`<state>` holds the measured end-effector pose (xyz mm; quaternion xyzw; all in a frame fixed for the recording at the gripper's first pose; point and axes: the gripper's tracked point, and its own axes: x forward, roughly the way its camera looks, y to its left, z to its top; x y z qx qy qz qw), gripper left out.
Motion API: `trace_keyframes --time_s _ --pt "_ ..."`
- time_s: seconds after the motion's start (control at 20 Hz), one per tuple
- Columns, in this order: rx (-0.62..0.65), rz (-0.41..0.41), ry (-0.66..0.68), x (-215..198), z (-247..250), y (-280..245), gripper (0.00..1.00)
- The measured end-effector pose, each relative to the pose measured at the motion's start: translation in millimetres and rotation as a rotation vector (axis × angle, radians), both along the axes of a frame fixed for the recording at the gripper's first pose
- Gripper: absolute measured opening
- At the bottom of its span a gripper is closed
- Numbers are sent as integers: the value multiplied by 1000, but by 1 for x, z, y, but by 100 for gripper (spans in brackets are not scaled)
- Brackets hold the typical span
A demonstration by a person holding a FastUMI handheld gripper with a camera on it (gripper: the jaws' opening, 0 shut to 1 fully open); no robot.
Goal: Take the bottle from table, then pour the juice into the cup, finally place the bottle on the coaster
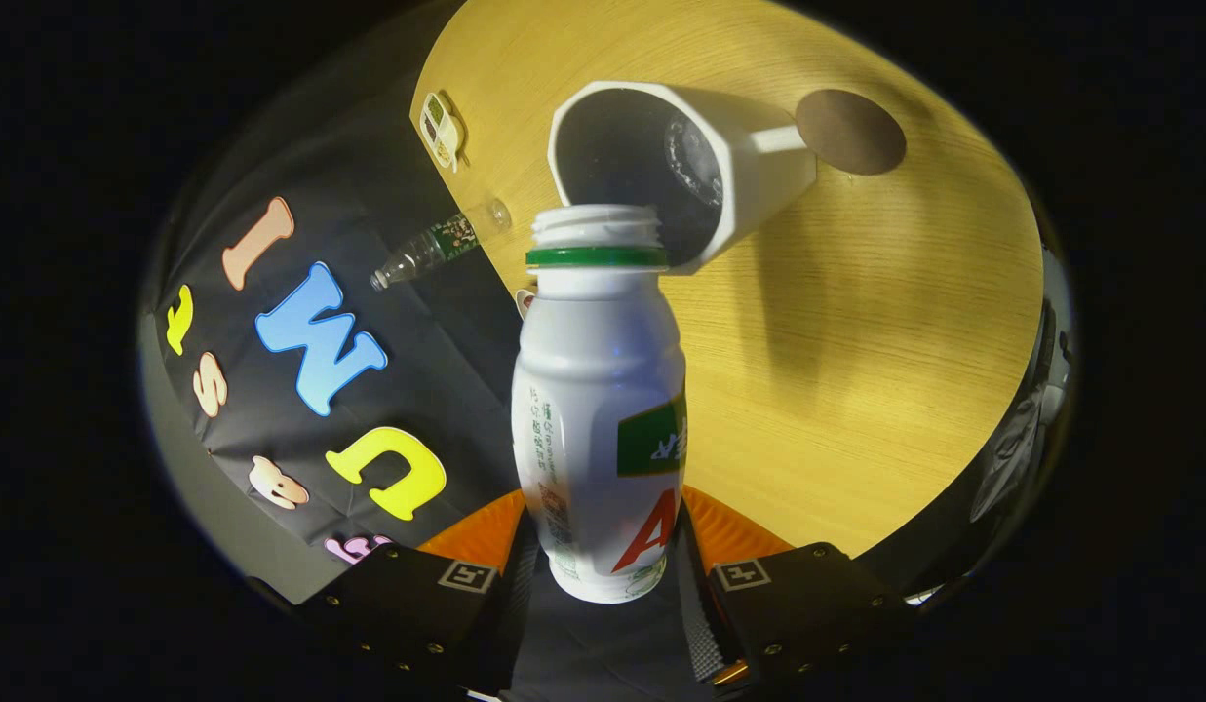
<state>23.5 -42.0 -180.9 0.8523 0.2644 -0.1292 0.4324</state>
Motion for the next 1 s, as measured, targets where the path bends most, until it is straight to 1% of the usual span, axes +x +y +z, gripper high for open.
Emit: trace_keyframes --time_s 0.15,0.35,0.55,0.65,0.8,1.0 --pt "-14 -7 -1 0 -2 -1 66" --pt "-69 10 2 1 -9 3 66" --pt "-186 51 -4 1 -19 11 66" --pt "-253 56 -4 1 -24 11 66" --pt "-371 104 -5 -2 -32 15 66" --pt "-488 128 -9 -1 -41 14 66"
